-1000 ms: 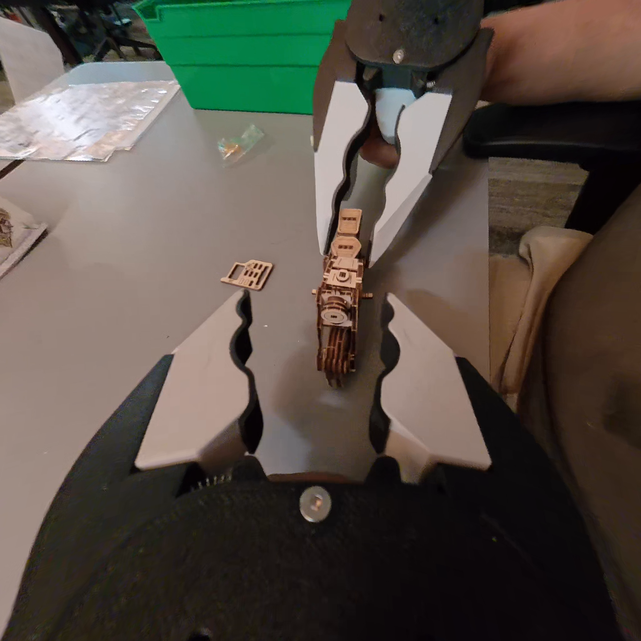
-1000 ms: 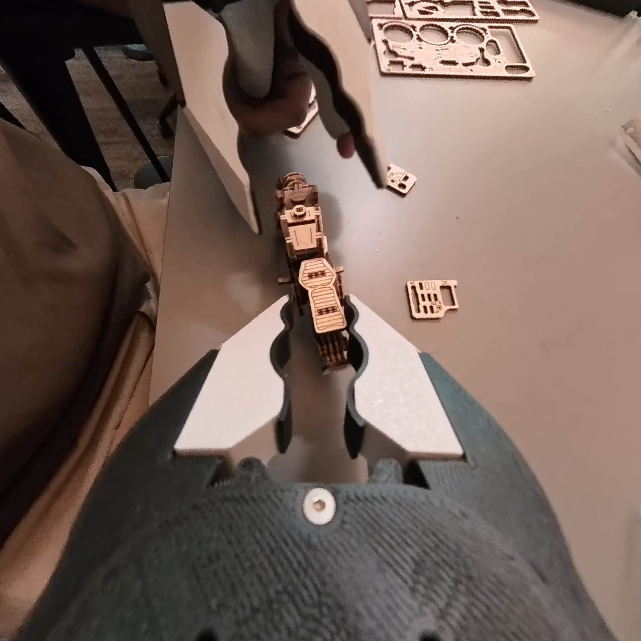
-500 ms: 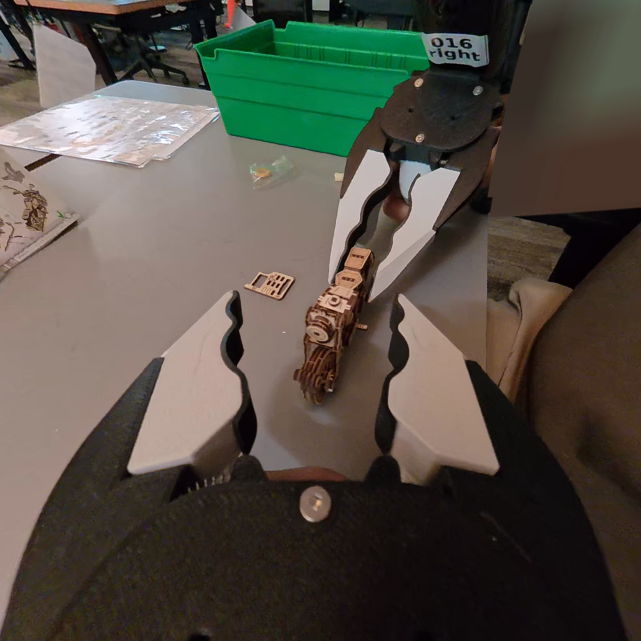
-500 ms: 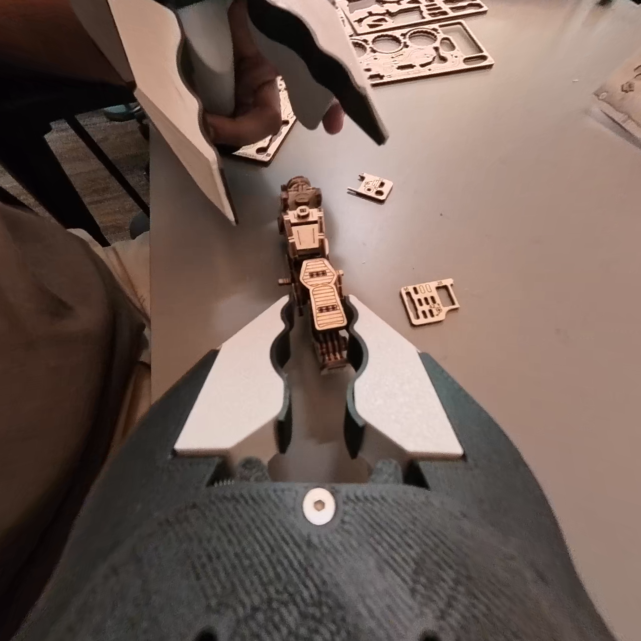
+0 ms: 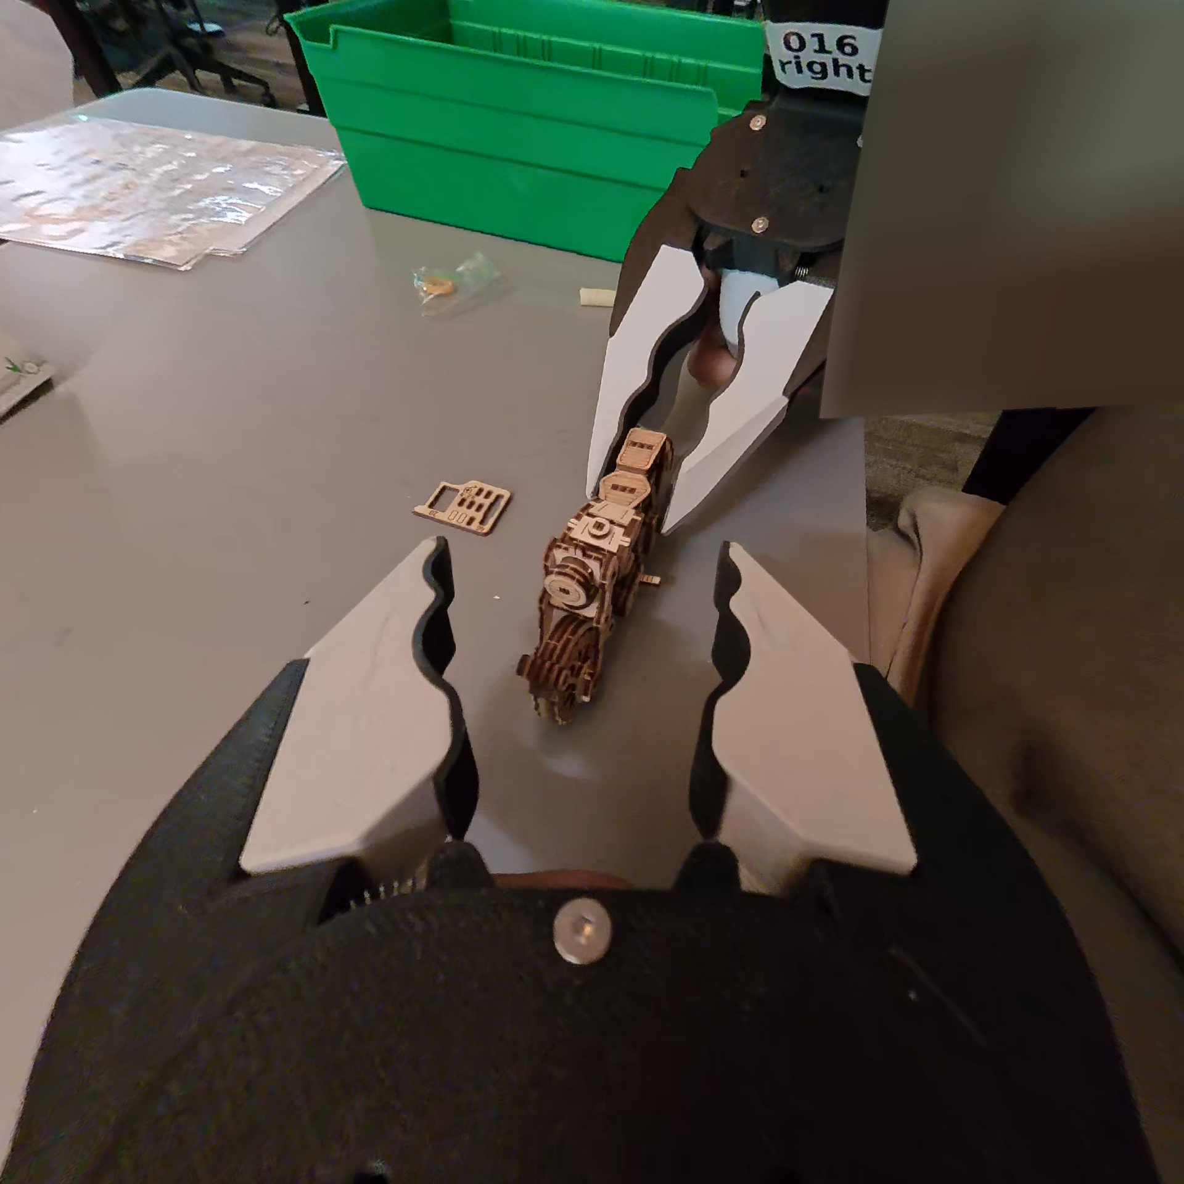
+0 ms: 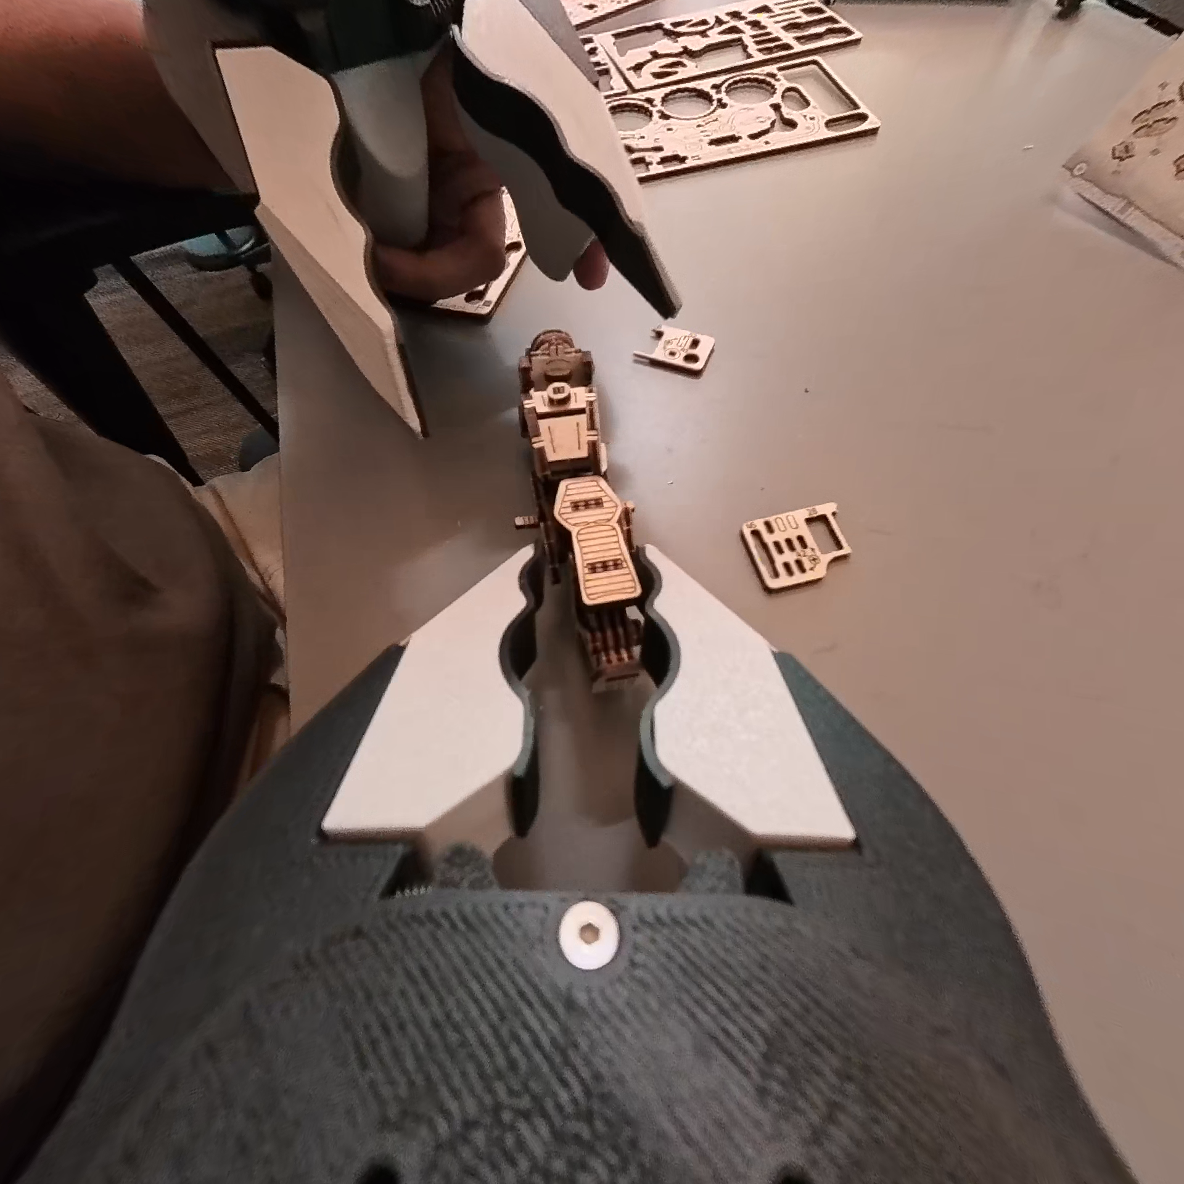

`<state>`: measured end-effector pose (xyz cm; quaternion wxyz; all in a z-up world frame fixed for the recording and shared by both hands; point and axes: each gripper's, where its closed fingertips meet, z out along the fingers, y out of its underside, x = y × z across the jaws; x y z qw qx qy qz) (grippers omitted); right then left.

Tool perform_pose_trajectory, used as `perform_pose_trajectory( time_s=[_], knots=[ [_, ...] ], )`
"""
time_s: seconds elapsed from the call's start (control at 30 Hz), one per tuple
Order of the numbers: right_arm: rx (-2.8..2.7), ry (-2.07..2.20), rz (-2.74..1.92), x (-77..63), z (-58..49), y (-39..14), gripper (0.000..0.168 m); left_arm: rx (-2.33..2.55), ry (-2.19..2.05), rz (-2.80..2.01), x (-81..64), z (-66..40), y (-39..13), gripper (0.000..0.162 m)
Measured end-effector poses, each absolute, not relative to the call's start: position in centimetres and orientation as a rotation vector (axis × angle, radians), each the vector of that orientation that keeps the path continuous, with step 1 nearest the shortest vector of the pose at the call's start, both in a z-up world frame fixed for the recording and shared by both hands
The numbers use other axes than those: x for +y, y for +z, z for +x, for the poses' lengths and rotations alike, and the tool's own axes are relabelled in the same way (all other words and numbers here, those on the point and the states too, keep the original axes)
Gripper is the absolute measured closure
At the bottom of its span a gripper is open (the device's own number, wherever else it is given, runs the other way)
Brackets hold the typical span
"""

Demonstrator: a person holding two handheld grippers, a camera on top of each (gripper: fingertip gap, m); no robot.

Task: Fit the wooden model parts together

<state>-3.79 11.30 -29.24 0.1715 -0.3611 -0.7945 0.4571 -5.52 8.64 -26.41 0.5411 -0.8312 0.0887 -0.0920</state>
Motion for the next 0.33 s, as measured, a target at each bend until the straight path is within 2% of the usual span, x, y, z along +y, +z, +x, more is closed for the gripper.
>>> perform_pose_trajectory(
  time_s=[0.33],
  knots=[
    [-2.277,1.302,-1.003,11.95,-3.12,-29.31,0.142,0.242,-0.243,-1.967,8.69,-4.52,-26.56,0.084]
  ],
)
